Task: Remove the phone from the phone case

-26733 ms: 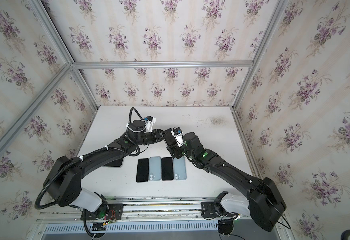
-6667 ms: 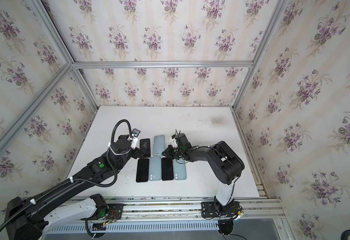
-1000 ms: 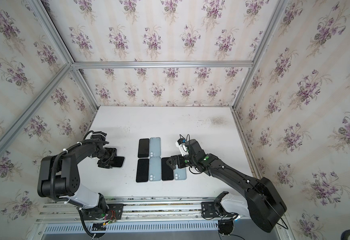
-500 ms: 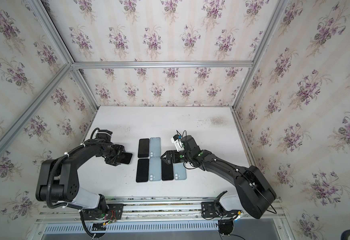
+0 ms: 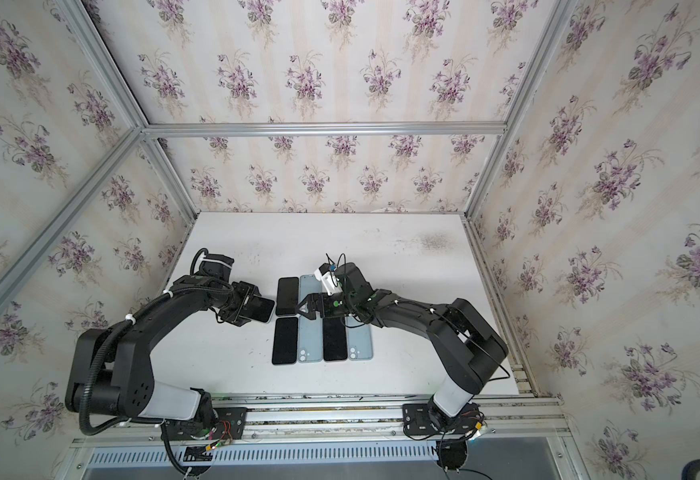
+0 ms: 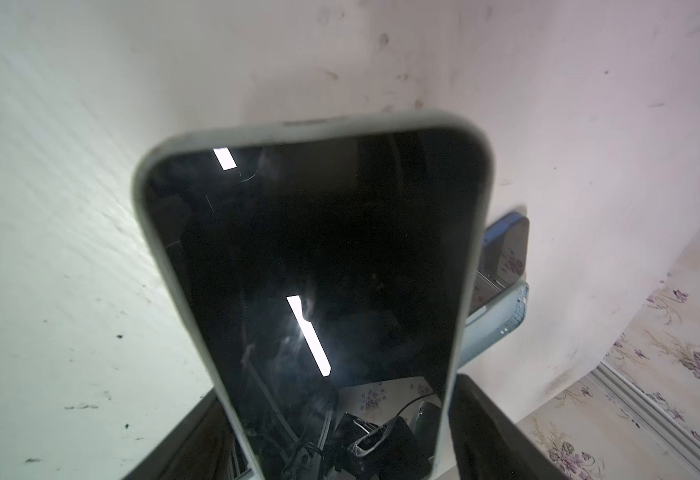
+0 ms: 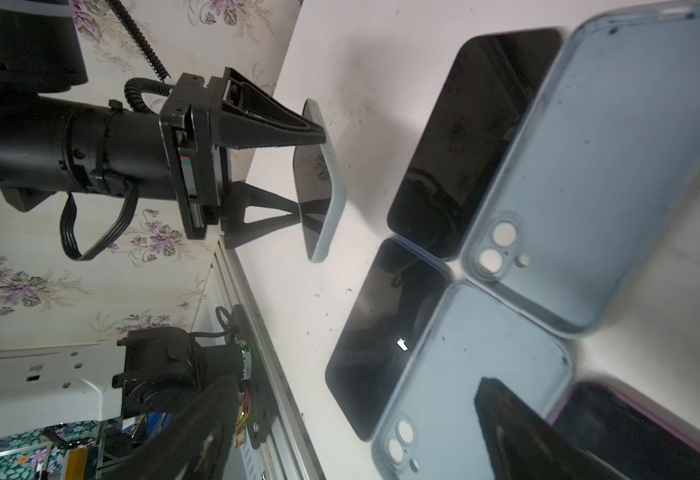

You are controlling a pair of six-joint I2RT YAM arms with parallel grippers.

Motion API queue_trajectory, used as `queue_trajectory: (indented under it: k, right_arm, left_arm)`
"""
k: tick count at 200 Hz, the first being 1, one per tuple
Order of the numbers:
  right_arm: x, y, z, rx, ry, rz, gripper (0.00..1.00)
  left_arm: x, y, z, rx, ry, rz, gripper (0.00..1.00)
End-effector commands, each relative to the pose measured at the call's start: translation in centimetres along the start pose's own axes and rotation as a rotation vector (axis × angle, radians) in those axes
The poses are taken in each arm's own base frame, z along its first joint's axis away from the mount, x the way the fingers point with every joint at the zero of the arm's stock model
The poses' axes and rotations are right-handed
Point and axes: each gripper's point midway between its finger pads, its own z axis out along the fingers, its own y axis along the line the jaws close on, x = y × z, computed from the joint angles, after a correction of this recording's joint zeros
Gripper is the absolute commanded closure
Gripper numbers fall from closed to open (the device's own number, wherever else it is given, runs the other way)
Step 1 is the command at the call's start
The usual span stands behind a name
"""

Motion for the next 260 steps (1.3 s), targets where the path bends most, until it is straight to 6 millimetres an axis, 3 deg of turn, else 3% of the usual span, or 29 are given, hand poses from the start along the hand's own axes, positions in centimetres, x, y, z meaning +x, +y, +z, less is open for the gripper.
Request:
queue_trajectory:
  k: [1, 48, 90, 149, 174, 235, 260]
  right_arm:
    - [-1.5, 1.8, 1.2, -0.071, -0.034, -0.001, 0.08]
    - [-2.5, 3.3, 3.1, -0.166, -0.063, 0.041, 0.14]
    - [-1.8, 4.0, 4.4, -0.18, -0.038, 0.04, 0.2]
    - [-1.6, 4.5, 5.2, -0.204, -0.034, 0.047, 0.38]
    - [-1.7, 4.6, 5.2, -0.204, -0.037, 0.047, 0.49]
    - [-1.9, 4.8, 4.8, -0.185, -0.032, 0.029, 0.86]
    - [-2.1, 5.0, 3.8, -0.164, -0.023, -0.002, 0.96]
  left_arm:
    - [0.8, -1.3, -0.9, 0.051, 0.008, 0.004, 0.36]
    - [2.6, -2.3, -1.8, 0.096, 0.016, 0.039, 0.35]
    - [3.6, -3.0, -2.1, 0.126, 0.025, 0.052, 0.35]
    - [5.0, -3.9, -2.6, 0.174, 0.035, 0.067, 0.35]
    - [5.6, -4.3, -2.7, 0.196, 0.037, 0.076, 0.35]
    - [7.0, -5.2, -3.0, 0.248, 0.047, 0.094, 0.34]
    - [7.1, -5.7, -3.5, 0.284, 0.035, 0.121, 0.24]
